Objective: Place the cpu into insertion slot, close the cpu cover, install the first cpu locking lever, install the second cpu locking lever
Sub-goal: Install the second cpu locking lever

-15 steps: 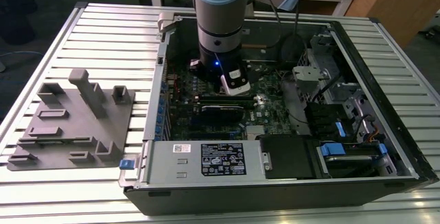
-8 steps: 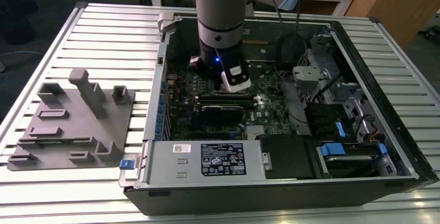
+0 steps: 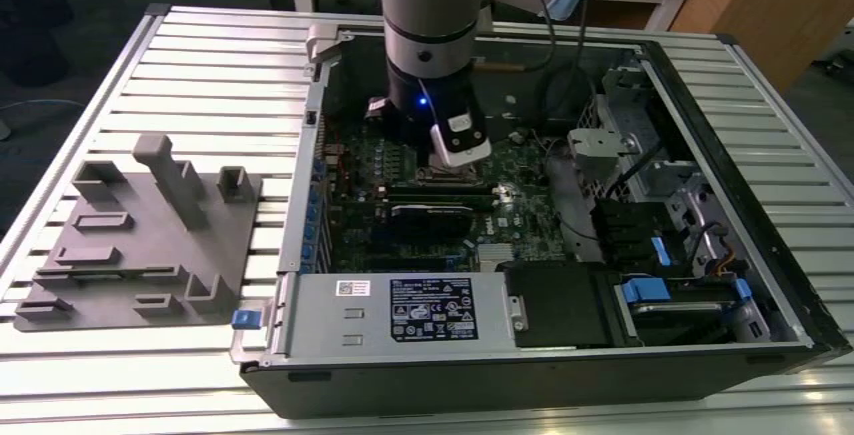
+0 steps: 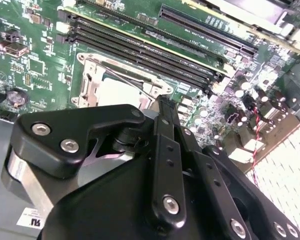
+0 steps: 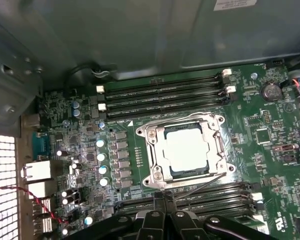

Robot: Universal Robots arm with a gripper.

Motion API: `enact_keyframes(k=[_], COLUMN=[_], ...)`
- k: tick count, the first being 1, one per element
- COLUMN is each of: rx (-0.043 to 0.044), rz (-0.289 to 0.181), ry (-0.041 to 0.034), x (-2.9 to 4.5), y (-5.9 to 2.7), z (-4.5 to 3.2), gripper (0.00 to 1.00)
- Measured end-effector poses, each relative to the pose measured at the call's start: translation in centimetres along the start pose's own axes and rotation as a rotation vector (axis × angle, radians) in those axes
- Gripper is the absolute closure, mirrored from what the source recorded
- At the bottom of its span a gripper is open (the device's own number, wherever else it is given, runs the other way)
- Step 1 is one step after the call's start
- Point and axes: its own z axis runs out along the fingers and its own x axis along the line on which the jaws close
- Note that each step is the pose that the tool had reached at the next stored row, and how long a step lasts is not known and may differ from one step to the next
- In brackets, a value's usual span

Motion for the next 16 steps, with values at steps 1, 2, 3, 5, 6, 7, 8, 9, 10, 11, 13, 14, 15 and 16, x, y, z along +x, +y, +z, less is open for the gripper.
enact_keyframes(k=[1,2,3,5,6,7,8,9,10,11,13,14,15,16], rx=[0.0,0.0,0.0002,0.001,0.001,0.001,0.0011,0.0011,0.001,0.0008,0.0009,0.0006,0.0005,0.0004], rz=[0.0,0.0,0.0,0.001,0.001,0.001,0.001,0.001,0.001,0.001,0.001,0.001,0.001,0.0], ry=[0.0005,0.0014,0.0026,0.0058,0.0061,0.0061,0.0061,0.0062,0.0061,0.006,0.0048,0.0038,0.0031,0.0025], x=[-0.02,-0.06,-0.12,-0.38,-0.52,-0.68,-0.86,-1.0,-1.07,-1.08,-1.08,-1.08,-1.08,-1.07], y=[0.01,0.03,0.04,0.09,0.11,0.14,0.17,0.19,0.2,0.19,0.14,0.1,0.06,0.03], z=[-0.03,-0.06,-0.1,-0.14,-0.13,-0.11,-0.1,-0.1,-0.08,-0.02,0.24,0.42,0.59,0.77], gripper=[0.89,0.89,0.89,0.89,0.89,0.89,0.89,0.89,0.89,0.89,0.89,0.89,0.89,0.89])
